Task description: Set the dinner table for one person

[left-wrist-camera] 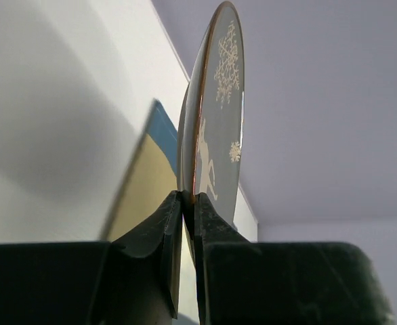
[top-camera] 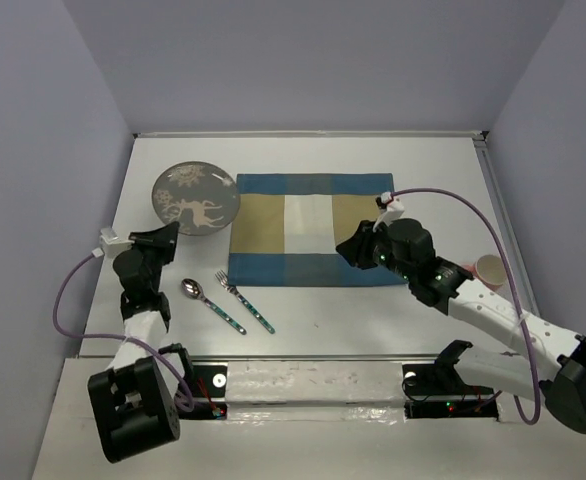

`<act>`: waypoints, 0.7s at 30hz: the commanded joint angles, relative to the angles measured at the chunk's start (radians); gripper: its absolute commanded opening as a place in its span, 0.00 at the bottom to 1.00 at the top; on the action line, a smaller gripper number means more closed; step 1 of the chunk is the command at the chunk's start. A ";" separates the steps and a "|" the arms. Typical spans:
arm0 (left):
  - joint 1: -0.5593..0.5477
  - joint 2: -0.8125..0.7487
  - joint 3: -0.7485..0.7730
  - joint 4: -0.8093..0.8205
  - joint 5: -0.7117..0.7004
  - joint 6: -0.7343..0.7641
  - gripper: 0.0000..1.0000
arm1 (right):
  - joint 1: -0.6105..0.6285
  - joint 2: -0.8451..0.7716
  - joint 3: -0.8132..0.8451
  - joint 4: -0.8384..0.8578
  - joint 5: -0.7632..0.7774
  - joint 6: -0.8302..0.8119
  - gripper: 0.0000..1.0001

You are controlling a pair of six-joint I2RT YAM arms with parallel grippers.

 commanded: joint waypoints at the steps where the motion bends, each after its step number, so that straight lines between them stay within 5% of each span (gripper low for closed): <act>1: -0.172 -0.049 0.078 0.210 0.116 -0.027 0.00 | -0.041 -0.037 0.057 -0.092 0.064 -0.041 0.29; 8: -0.479 0.127 0.139 0.367 0.027 -0.045 0.00 | -0.105 -0.138 0.059 -0.179 0.099 -0.045 0.29; 21: -0.638 0.586 0.256 0.650 0.021 -0.084 0.00 | -0.114 -0.195 0.013 -0.216 0.122 0.002 0.29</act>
